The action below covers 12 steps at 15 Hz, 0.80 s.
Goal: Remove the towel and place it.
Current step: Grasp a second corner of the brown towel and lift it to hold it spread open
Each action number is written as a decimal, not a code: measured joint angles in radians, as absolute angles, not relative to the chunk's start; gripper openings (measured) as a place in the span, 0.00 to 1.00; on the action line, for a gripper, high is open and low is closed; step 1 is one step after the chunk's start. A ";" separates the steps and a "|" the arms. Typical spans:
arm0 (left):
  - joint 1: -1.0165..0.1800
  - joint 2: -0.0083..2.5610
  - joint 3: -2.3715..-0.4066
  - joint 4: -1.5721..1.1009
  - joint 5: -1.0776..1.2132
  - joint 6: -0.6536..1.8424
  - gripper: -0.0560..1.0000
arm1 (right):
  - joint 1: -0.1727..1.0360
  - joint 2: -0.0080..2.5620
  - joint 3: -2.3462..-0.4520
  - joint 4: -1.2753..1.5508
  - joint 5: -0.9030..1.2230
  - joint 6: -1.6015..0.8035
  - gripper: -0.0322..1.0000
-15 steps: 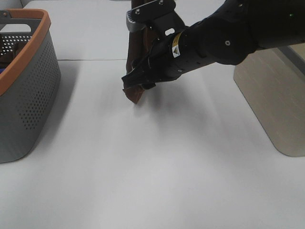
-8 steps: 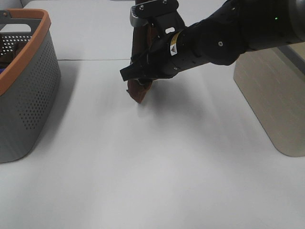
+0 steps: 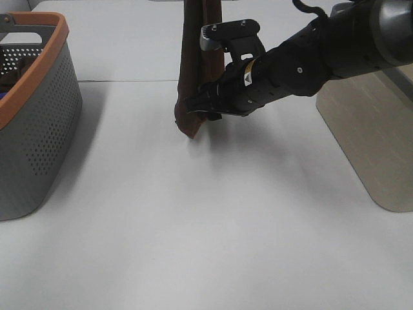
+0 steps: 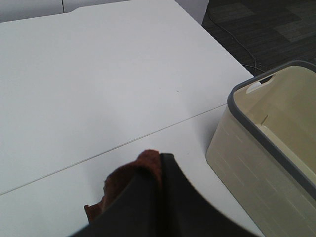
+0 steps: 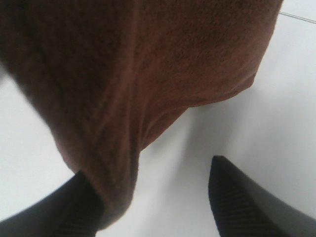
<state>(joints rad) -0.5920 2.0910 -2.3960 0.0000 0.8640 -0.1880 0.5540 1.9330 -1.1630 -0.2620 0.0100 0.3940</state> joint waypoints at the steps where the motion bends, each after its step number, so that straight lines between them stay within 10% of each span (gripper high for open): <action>1: -0.592 2.091 -2.396 0.000 0.864 -0.188 0.05 | 0.547 1.933 -1.163 -0.261 0.000 0.394 0.57; 12: -0.592 2.091 -2.396 -0.021 0.841 -0.186 0.05 | 0.548 1.988 -1.163 -0.225 -0.063 0.394 0.55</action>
<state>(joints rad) -0.5920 2.0910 -2.3960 -0.0210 0.8410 -0.1860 0.5480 1.9880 -1.1630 -0.2250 -0.0630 0.3940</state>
